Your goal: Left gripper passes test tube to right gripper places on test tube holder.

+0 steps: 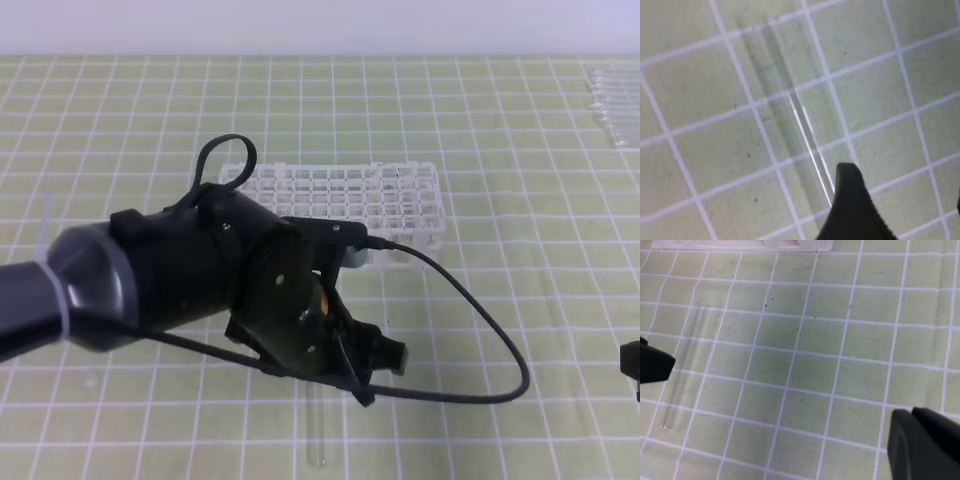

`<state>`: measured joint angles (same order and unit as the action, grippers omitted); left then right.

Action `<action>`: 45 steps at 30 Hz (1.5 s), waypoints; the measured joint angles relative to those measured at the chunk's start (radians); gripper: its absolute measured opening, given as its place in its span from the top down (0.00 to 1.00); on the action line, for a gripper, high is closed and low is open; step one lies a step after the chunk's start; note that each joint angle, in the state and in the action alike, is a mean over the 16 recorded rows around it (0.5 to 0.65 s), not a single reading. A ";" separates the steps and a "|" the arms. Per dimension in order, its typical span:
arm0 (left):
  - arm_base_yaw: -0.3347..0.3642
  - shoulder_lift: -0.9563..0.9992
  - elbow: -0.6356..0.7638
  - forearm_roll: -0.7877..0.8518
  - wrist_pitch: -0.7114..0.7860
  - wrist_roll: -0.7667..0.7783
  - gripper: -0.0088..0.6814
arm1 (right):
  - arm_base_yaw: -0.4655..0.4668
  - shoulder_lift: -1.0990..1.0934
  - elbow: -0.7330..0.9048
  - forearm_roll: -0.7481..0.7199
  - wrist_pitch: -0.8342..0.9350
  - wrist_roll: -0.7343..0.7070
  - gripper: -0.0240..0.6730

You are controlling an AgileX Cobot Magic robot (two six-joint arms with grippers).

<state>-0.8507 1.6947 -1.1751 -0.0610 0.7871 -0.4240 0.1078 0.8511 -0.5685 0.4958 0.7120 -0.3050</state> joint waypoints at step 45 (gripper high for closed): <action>0.000 0.207 -0.130 0.038 0.197 -0.054 0.50 | 0.000 0.000 0.000 0.008 -0.013 0.000 0.99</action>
<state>-0.8507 1.9022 -1.3049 -0.0233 0.9845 -0.4776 0.1078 0.8507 -0.5685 0.5042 0.6989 -0.3050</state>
